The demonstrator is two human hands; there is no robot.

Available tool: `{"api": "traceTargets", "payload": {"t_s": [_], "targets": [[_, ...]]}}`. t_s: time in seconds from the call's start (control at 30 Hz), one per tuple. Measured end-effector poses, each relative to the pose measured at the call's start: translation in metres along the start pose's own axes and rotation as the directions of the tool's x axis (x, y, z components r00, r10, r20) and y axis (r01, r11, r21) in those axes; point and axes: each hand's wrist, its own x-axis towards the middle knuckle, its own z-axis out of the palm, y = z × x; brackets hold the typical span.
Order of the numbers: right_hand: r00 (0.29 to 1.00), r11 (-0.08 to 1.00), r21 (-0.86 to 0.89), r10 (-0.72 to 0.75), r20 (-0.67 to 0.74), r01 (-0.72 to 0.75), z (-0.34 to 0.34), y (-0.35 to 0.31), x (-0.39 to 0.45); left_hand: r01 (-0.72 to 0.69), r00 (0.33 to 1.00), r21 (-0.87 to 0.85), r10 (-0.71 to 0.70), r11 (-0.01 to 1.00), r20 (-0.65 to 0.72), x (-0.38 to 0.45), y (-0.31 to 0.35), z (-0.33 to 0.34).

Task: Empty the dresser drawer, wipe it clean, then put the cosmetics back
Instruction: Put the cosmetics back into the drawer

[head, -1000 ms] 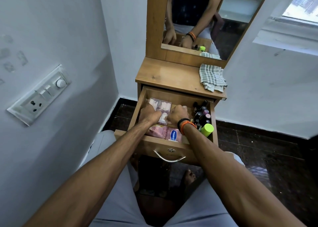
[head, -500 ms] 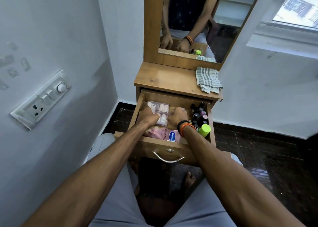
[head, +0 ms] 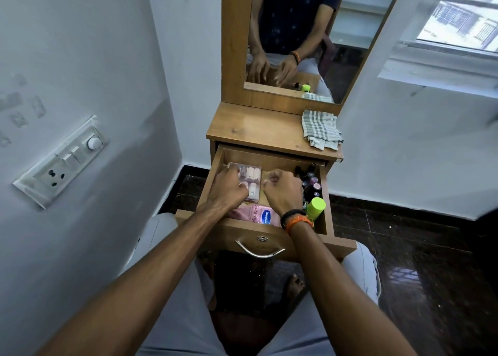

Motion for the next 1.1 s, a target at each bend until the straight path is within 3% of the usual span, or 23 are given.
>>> {"api": "traceTargets", "payload": {"t_s": [0.17,0.3,0.67,0.83,1.1], "targets": [[0.934,0.982,0.0,-0.179,-0.309,0.188,-0.015,0.015,-0.042,-0.15,0.984,0.119,0.159,0.982,-0.076,-0.024,-0.006,-0.004],[0.853,0.95,-0.088,-0.309,-0.421,0.3,-0.017,0.032,-0.062,-0.204,0.963,0.177,0.23,0.963,-0.143,-0.041,-0.01,-0.001],[0.756,0.83,-0.369,-0.543,-0.365,0.419,0.003,0.051,-0.078,-0.235,0.908,0.319,0.325,0.918,-0.264,-0.055,-0.015,0.014],[0.748,0.815,-0.413,-0.557,-0.361,0.407,0.007,0.053,-0.08,-0.241,0.889,0.38,0.36,0.893,-0.283,-0.056,-0.021,0.015],[0.749,0.799,-0.48,-0.556,-0.361,0.362,0.016,0.057,-0.072,-0.369,0.81,0.373,0.492,0.851,-0.319,-0.052,-0.031,0.019]]}}
